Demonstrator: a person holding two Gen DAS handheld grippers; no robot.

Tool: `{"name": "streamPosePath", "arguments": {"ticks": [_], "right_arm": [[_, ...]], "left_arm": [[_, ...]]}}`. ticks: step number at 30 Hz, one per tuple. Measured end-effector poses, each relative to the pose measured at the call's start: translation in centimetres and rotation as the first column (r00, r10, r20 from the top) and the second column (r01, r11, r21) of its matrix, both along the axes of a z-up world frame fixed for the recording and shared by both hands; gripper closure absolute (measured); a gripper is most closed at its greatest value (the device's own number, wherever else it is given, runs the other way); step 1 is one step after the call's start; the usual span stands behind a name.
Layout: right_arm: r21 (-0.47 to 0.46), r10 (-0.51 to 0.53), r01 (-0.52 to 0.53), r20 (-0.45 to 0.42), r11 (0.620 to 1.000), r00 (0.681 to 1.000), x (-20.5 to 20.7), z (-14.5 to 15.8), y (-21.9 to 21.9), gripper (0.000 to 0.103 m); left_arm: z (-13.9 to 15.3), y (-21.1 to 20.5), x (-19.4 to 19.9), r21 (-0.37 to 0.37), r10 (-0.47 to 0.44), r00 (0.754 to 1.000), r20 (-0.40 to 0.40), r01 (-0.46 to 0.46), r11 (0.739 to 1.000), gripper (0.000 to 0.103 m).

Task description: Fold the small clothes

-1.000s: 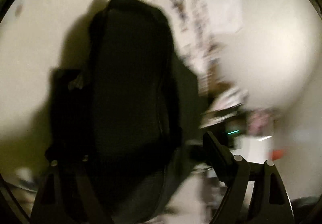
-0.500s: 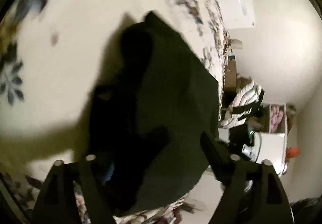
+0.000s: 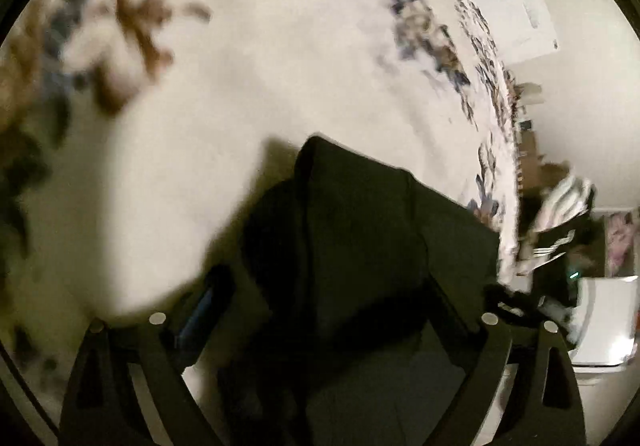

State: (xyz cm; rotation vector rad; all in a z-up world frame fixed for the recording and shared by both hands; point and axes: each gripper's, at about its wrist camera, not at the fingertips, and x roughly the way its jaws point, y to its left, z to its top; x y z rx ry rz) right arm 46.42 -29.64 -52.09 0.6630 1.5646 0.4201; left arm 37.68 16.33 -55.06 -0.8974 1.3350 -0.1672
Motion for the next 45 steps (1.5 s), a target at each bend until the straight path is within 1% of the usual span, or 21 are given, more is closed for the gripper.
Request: {"name": "streamPosePath", "arguments": {"ticks": [2, 4, 5, 6, 7, 8, 9, 11, 14, 16, 18, 21, 24, 26, 27, 29, 30, 33, 36, 41, 45], "right_arm": [[0.04, -0.021, 0.022, -0.034, 0.999, 0.999, 0.2, -0.8, -0.7, 0.062], [0.068, -0.01, 0.013, -0.044, 0.998, 0.999, 0.1, -0.6, -0.7, 0.057], [0.085, -0.007, 0.012, -0.059, 0.996, 0.998, -0.2, -0.3, -0.9, 0.045], [0.095, -0.001, 0.009, -0.074, 0.995, 0.997, -0.7, 0.1, -1.6, 0.027], [0.099, 0.005, 0.002, -0.073, 0.995, 0.997, -1.4, 0.7, -2.4, 0.02], [0.106, 0.011, -0.004, -0.059, 0.994, 0.998, -1.9, 1.4, -2.8, 0.008], [0.121, 0.017, -0.011, -0.049, 0.993, 0.999, -2.7, 2.0, -3.3, 0.003], [0.152, 0.035, -0.023, -0.074, 0.988, 0.997, -4.3, 2.1, -4.1, 0.003], [0.169, 0.083, -0.06, -0.131, 0.984, 0.988, -6.2, 0.1, -3.9, 0.001], [0.203, 0.105, -0.068, -0.18, 0.977, 0.978, -6.8, -2.2, -3.2, 0.001], [0.275, 0.116, -0.052, -0.224, 0.96, 0.968, -7.0, -4.2, -2.2, 0.0], [0.314, 0.159, -0.08, -0.234, 0.946, 0.959, -6.5, -5.4, -0.1, 0.0], [0.322, 0.213, -0.131, -0.235, 0.938, 0.948, -6.3, -5.7, 1.3, 0.0], [0.327, 0.22, -0.138, -0.226, 0.935, 0.949, -6.4, -5.6, 1.6, 0.0], [0.331, 0.219, -0.141, -0.211, 0.933, 0.953, -6.5, -5.3, 1.6, 0.004], [0.309, 0.211, -0.148, -0.182, 0.939, 0.96, -6.9, -4.5, 1.7, 0.015], [0.3, 0.195, -0.138, -0.169, 0.944, 0.966, -7.2, -4.1, 1.6, 0.023], [0.294, 0.159, -0.115, -0.13, 0.949, 0.979, -8.1, -2.9, 1.1, 0.034], [0.304, 0.134, -0.097, -0.101, 0.948, 0.986, -8.9, -2.0, 0.8, 0.037], [0.34, 0.087, -0.055, -0.08, 0.939, 0.993, -9.6, -0.8, 0.0, 0.038], [0.344, 0.068, -0.041, -0.067, 0.938, 0.995, -9.4, 0.1, 0.0, 0.038]], "left_arm": [[0.3, -0.2, 0.2, 0.001, -0.027, 1.0, 0.0, 0.027, 1.0, 0.007], [1.5, -0.1, -0.4, 0.008, -0.046, 0.999, 0.01, 0.046, 0.999, 0.007], [2.0, 0.0, -0.8, -0.008, -0.036, 0.999, 0.017, 0.036, 0.999, 0.007], [2.8, 0.5, -1.6, -0.036, -0.012, 0.999, 0.035, 0.013, 0.999, 0.007], [3.7, 1.0, -2.7, -0.075, 0.019, 0.998, 0.056, -0.015, 0.997, 0.007], [4.2, 1.3, -3.7, -0.106, 0.039, 0.997, 0.065, -0.032, 0.994, 0.007], [4.5, 1.5, -4.6, -0.136, 0.06, 0.996, 0.073, -0.049, 0.989, 0.006], [4.1, 1.8, -6.7, -0.198, 0.098, 0.993, 0.068, -0.083, 0.977, 0.004], [1.1, 0.4, -7.9, -0.285, 0.115, 0.993, -0.004, -0.112, 0.952, 0.003], [-0.6, -0.6, -8.2, -0.284, 0.108, 0.994, -0.028, -0.111, 0.952, 0.001], [-1.0, -1.1, -7.9, -0.277, 0.109, 0.994, -0.011, -0.108, 0.955, 0.0], [-0.9, -1.2, -7.5, -0.273, 0.1, 0.995, -0.007, -0.099, 0.957, 0.0], [-0.3, -1.1, -8.6, -0.251, 0.084, 0.996, 0.035, -0.073, 0.965, 0.0], [0.4, -1.2, -9.1, -0.236, 0.074, 0.995, 0.063, -0.057, 0.97, 0.001], [0.9, -1.4, -9.1, -0.227, 0.071, 0.994, 0.083, -0.051, 0.973, 0.002], [1.8, -2.0, -9.0, -0.232, 0.063, 0.991, 0.118, -0.034, 0.972, 0.013], [2.2, -2.4, -8.8, -0.236, 0.052, 0.991, 0.125, -0.022, 0.971, 0.015], [3.0, -2.7, -8.3, -0.246, 0.037, 0.99, 0.133, -0.003, 0.969, 0.018], [4.2, -2.4, -7.6, -0.266, 0.039, 0.988, 0.148, 0.002, 0.964, 0.018], [7.2, -3.2, -5.6, -0.242, 0.0, 0.98, 0.198, 0.049, 0.969, 0.018], [7.2, -4.0, -3.6, -0.227, -0.063, 0.98, 0.186, 0.106, 0.968, 0.018]]}}
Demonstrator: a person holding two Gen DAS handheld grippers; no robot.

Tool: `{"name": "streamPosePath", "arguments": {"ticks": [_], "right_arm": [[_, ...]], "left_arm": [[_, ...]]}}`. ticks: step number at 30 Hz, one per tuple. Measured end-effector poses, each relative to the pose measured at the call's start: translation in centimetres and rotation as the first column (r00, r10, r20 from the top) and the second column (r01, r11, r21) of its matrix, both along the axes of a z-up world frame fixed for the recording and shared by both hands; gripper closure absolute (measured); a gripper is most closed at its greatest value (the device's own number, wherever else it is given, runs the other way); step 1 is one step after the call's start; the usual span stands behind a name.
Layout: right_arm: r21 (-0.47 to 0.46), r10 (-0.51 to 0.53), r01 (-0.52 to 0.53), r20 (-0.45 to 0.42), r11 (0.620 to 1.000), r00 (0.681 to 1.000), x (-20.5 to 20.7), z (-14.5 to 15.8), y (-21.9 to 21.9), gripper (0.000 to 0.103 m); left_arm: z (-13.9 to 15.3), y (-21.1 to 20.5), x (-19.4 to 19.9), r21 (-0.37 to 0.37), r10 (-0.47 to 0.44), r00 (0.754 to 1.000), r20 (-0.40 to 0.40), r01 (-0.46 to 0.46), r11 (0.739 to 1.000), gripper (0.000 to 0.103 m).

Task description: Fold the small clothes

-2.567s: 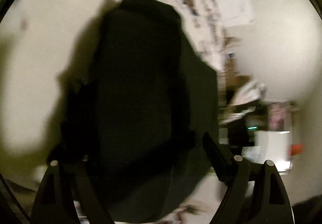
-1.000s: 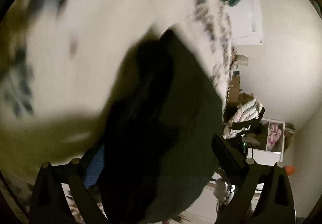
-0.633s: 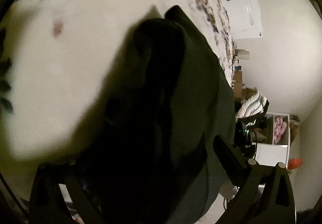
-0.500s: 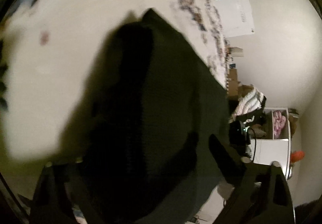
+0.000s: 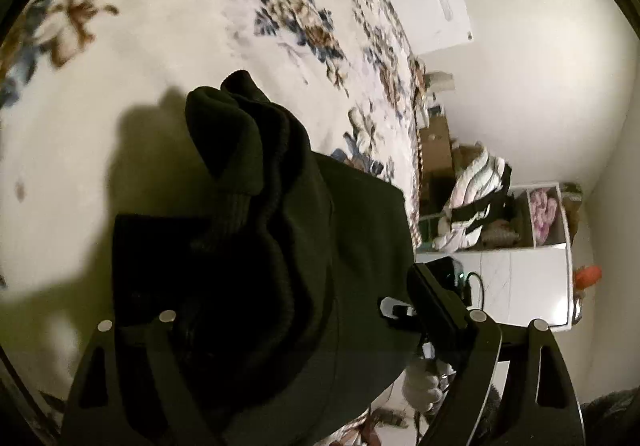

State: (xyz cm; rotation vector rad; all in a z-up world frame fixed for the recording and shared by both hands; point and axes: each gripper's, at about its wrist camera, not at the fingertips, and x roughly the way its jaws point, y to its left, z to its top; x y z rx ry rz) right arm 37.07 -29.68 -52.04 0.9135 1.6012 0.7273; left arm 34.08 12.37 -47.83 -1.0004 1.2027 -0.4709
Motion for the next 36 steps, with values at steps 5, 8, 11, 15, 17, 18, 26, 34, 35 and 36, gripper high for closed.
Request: {"name": "streamPosePath", "arguments": {"ticks": [5, 8, 11, 15, 17, 18, 26, 34, 35, 36], "right_arm": [[-0.169, 0.056, -0.062, -0.039, 0.984, 0.998, 0.0, -1.6, -0.3, 0.026], [-0.173, 0.083, -0.086, -0.025, 0.981, 0.996, 0.0, -2.0, 0.2, 0.011], [-0.137, 0.079, -0.087, -0.061, 0.987, 0.995, -0.1, -3.2, 0.7, 0.01], [-0.097, 0.032, -0.033, -0.014, 0.995, 0.999, -0.2, -2.6, 2.1, 0.029], [-0.099, 0.025, -0.023, 0.017, 0.995, 1.0, -0.6, -1.6, 2.2, 0.035], [-0.099, 0.01, -0.007, 0.021, 0.995, 1.0, -0.9, -1.1, 2.0, 0.037], [-0.05, -0.116, 0.118, 0.04, 0.992, 0.992, -1.8, 1.4, 1.2, 0.039], [0.0, -0.216, 0.217, 0.115, 0.976, 0.97, 2.6, 4.9, -2.2, 0.04], [-0.014, -0.22, 0.224, 0.12, 0.975, 0.968, 3.6, 5.0, -2.4, 0.04], [-0.028, -0.215, 0.22, 0.126, 0.975, 0.968, 4.2, 5.1, -2.4, 0.04]], "left_arm": [[-5.0, -1.5, 1.2, 0.199, -0.174, 0.973, -0.154, 0.203, 0.959, 0.017], [-6.6, -1.7, 1.7, 0.155, -0.171, 0.976, -0.136, 0.192, 0.969, 0.008], [-6.7, -2.5, 2.4, 0.119, -0.141, 0.985, -0.098, 0.152, 0.981, 0.008], [-4.7, -3.3, 2.8, 0.08, -0.155, 0.988, -0.01, 0.155, 0.985, 0.031], [-3.9, -3.4, 3.0, 0.078, -0.165, 0.986, -0.002, 0.165, 0.983, 0.04], [-3.6, -3.3, 3.2, 0.055, -0.158, 0.987, -0.006, 0.158, 0.986, 0.04], [0.7, -4.1, 7.4, 0.031, -0.197, 0.978, 0.063, 0.196, 0.98, 0.04], [4.3, -5.4, 13.8, 0.054, -0.263, 0.952, 0.153, 0.258, 0.965, 0.04], [4.1, -5.7, 14.6, 0.069, -0.276, 0.949, 0.15, 0.269, 0.961, 0.04], [3.7, -5.9, 15.0, 0.096, -0.295, 0.946, 0.138, 0.284, 0.954, 0.04]]}}
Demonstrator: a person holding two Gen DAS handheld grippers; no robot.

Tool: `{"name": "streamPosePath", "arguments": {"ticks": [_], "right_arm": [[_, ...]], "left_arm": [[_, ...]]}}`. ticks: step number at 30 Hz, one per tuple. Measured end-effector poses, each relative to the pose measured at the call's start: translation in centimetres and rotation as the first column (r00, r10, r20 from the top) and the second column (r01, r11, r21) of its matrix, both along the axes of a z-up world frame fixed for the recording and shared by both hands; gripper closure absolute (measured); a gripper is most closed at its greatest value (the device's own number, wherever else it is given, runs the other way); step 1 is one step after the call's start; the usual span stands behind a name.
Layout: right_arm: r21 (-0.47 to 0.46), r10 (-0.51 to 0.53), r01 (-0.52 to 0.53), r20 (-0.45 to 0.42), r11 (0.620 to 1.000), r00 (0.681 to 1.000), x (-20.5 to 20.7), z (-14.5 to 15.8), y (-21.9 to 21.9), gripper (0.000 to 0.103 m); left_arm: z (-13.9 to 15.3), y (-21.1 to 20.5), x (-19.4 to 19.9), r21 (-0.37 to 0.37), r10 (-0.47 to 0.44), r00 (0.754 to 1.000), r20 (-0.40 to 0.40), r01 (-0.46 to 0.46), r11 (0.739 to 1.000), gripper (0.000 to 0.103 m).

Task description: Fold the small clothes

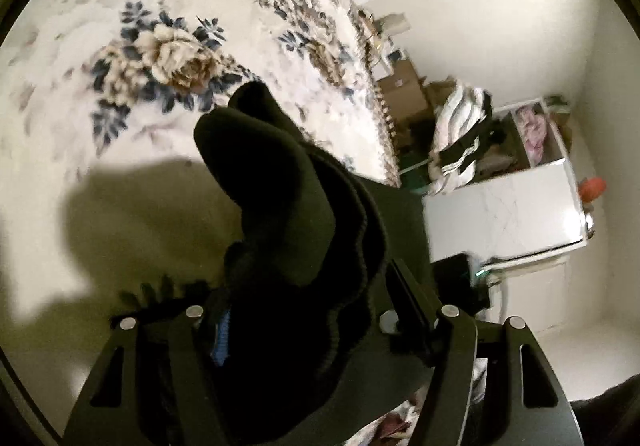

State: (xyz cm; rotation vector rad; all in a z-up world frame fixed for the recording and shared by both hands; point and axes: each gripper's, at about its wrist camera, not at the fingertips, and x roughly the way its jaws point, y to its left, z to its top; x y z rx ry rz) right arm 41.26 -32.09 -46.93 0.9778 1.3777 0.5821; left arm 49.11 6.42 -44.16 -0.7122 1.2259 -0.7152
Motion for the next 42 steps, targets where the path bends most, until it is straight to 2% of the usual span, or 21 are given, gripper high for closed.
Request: {"name": "streamPosePath", "arguments": {"ticks": [3, 5, 6, 8, 10, 14, 18, 19, 22, 23, 25, 26, 27, 28, 29, 30, 31, 34, 36, 39, 42], "right_arm": [[-0.062, 0.031, -0.037, -0.092, 0.997, 0.995, 1.3, -1.3, -0.1, 0.039], [-0.166, 0.067, -0.098, -0.18, 0.981, 0.981, 0.9, -3.2, 0.0, 0.033], [-0.214, 0.085, -0.131, -0.212, 0.968, 0.973, 0.9, -3.9, 1.5, 0.03], [-0.252, 0.077, -0.14, -0.244, 0.958, 0.967, 0.0, -5.1, 0.9, 0.027], [-0.193, 0.014, -0.061, -0.237, 0.979, 0.971, -1.1, -5.4, -0.7, 0.025], [-0.186, -0.053, 0.018, -0.181, 0.982, 0.982, -1.4, -3.3, -2.9, 0.025], [-0.2, -0.059, 0.031, -0.135, 0.979, 0.989, -0.2, -0.8, -4.4, 0.025], [-0.217, -0.044, 0.015, -0.132, 0.976, 0.99, 2.3, -1.1, -4.8, 0.025], [-0.264, 0.011, -0.045, -0.13, 0.964, 0.992, 2.7, -0.5, -2.6, 0.023], [-0.28, 0.026, -0.061, -0.126, 0.958, 0.992, 1.5, -1.8, -3.0, 0.023], [-0.312, 0.061, -0.098, -0.126, 0.945, 0.99, 2.4, -3.0, -2.0, 0.023], [-0.309, 0.061, -0.099, -0.133, 0.946, 0.989, 2.6, -3.9, -2.0, 0.023], [-0.291, 0.049, -0.087, -0.137, 0.953, 0.989, 2.2, -4.6, -2.2, 0.023], [-0.257, 0.036, -0.071, -0.138, 0.964, 0.99, 2.1, -4.7, -2.5, 0.023], [-0.214, 0.023, -0.052, -0.137, 0.975, 0.99, 1.7, -5.1, -3.1, 0.023], [-0.175, 0.006, -0.03, -0.138, 0.984, 0.99, 1.5, -5.2, -3.5, 0.023], [-0.154, -0.008, -0.015, -0.144, 0.988, 0.99, 1.5, -5.8, -3.3, 0.023], [-0.112, -0.048, 0.029, -0.175, 0.993, 0.983, 0.8, -6.4, -5.0, 0.023], [-0.146, -0.046, 0.022, -0.165, 0.989, 0.985, 0.8, -5.4, -5.3, 0.023], [-0.249, -0.013, -0.01, -0.09, 0.968, 0.996, 1.8, -2.3, -4.9, 0.023], [-0.38, 0.064, -0.048, 0.03, 0.924, 0.998, 3.3, 2.2, -3.8, 0.023]], "left_arm": [[-4.0, 0.8, -0.5, 0.125, -0.019, 0.994, -0.107, 0.032, 0.992, 0.04], [-7.0, 1.9, -2.5, 0.17, -0.012, 0.981, -0.194, 0.046, 0.984, 0.04], [-8.2, 2.5, -3.6, 0.179, -0.006, 0.973, -0.232, 0.048, 0.983, 0.04], [-9.9, 4.1, -6.0, 0.153, 0.035, 0.959, -0.282, 0.009, 0.988, 0.038], [-10.1, 5.1, -7.0, 0.125, 0.066, 0.951, -0.303, -0.029, 0.992, 0.038], [-8.2, 5.5, -6.9, 0.125, 0.122, 0.949, -0.29, -0.089, 0.988, 0.031], [-5.4, 3.6, -4.5, 0.167, 0.102, 0.98, -0.169, -0.073, 0.983, 0.021], [-5.4, 2.8, -3.7, 0.185, 0.085, 0.984, -0.155, -0.056, 0.981, 0.019], [-7.5, -0.6, -0.9, 0.248, -0.012, 0.988, -0.155, 0.05, 0.968, 0.019], [-8.8, -1.8, -0.4, 0.268, -0.03, 0.986, -0.162, 0.073, 0.961, 0.018], [-9.6, -3.0, -0.3, 0.226, -0.036, 0.988, -0.15, 0.07, 0.972, 0.019], [-9.4, -3.2, -0.1, 0.148, -0.04, 0.987, -0.153, 0.063, 0.987, 0.019], [-8.9, -3.2, -0.2, 0.008, -0.043, 0.985, -0.167, 0.045, 0.999, 0.02], [-8.3, -3.1, -0.4, -0.104, -0.034, 0.984, -0.176, 0.016, 0.994, 0.026], [-8.1, -2.9, -0.7, -0.213, -0.026, 0.98, -0.196, -0.017, 0.977, 0.026], [-8.4, -2.7, -1.0, -0.284, -0.022, 0.975, -0.22, -0.043, 0.958, 0.026], [-9.2, -2.3, -1.4, -0.314, -0.009, 0.965, -0.26, -0.076, 0.946, 0.026], [-12.0, -0.3, -1.9, -0.192, 0.046, 0.933, -0.357, -0.122, 0.974, 0.028], [-11.3, 0.9, -1.8, -0.12, 0.068, 0.93, -0.362, -0.118, 0.986, 0.028], [-7.7, 1.7, -1.6, 0.015, 0.085, 0.955, -0.285, -0.085, 0.996, 0.025], [-3.5, 1.0, -1.0, 0.185, 0.064, 0.986, -0.153, -0.035, 0.982, 0.021]]}}
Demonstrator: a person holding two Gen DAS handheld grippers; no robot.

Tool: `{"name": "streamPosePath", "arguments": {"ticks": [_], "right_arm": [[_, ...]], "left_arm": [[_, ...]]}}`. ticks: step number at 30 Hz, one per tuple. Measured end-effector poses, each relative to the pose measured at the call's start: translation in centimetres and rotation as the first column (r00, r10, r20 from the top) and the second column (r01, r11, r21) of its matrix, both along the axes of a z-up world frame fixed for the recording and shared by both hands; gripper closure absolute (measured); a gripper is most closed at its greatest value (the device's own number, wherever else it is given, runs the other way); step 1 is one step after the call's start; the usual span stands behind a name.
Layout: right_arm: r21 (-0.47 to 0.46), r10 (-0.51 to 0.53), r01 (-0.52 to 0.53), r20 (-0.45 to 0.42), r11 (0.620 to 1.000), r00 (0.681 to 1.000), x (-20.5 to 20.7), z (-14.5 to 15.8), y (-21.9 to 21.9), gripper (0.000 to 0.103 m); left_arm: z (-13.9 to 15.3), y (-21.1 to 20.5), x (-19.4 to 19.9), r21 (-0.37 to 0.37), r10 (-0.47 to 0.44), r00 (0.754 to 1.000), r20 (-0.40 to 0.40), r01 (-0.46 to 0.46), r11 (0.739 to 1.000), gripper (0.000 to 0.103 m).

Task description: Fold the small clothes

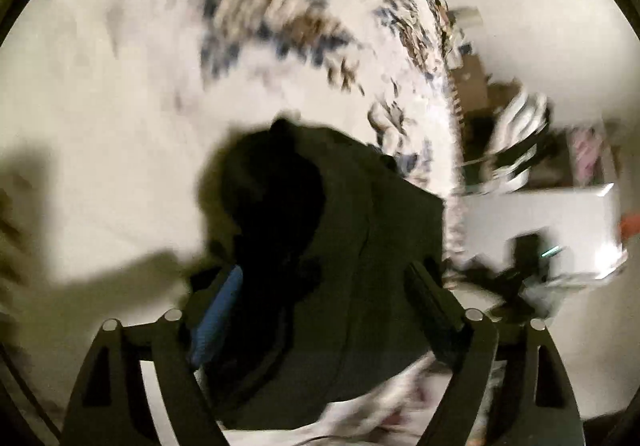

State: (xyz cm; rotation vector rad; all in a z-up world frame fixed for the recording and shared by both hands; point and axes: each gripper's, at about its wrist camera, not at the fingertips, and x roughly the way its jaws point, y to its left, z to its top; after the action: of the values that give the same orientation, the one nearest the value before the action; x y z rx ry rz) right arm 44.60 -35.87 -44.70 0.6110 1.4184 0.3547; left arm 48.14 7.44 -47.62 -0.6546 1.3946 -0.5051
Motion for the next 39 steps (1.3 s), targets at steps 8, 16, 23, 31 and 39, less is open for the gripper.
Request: {"name": "streamPosePath", "arguments": {"ticks": [8, 16, 23, 31, 39], "right_arm": [[-0.403, 0.566, -0.506, 0.038, 0.763, 0.824, 7.5, 3.6, 13.1, 0.013], [-0.381, 0.806, -0.804, -0.204, 0.457, 0.555, 12.0, -5.6, 19.0, 0.015], [0.214, 0.713, -0.691, -0.359, 0.691, 0.602, 13.0, -8.1, 14.5, 0.069], [0.239, 0.346, -0.28, -0.307, 0.93, 0.887, 14.0, -7.4, 6.8, 0.041], [0.056, 0.036, -0.034, -0.033, 0.998, 0.999, 6.9, 0.9, -1.9, 0.035]], "left_arm": [[1.1, -4.5, 2.5, 0.243, -0.219, 0.97, 0.105, 0.189, 0.951, 0.003], [-2.9, -7.0, 4.7, 0.255, -0.254, 0.967, 0.02, 0.241, 0.936, 0.003], [-2.7, -3.4, 3.6, 0.11, -0.154, 0.988, -0.009, 0.154, 0.982, 0.003], [-4.8, -3.9, 5.5, 0.023, -0.107, 0.993, -0.041, 0.108, 0.994, 0.003], [-4.6, -5.3, 5.4, -0.216, -0.108, 0.993, 0.039, 0.114, 0.97, 0.06]]}}
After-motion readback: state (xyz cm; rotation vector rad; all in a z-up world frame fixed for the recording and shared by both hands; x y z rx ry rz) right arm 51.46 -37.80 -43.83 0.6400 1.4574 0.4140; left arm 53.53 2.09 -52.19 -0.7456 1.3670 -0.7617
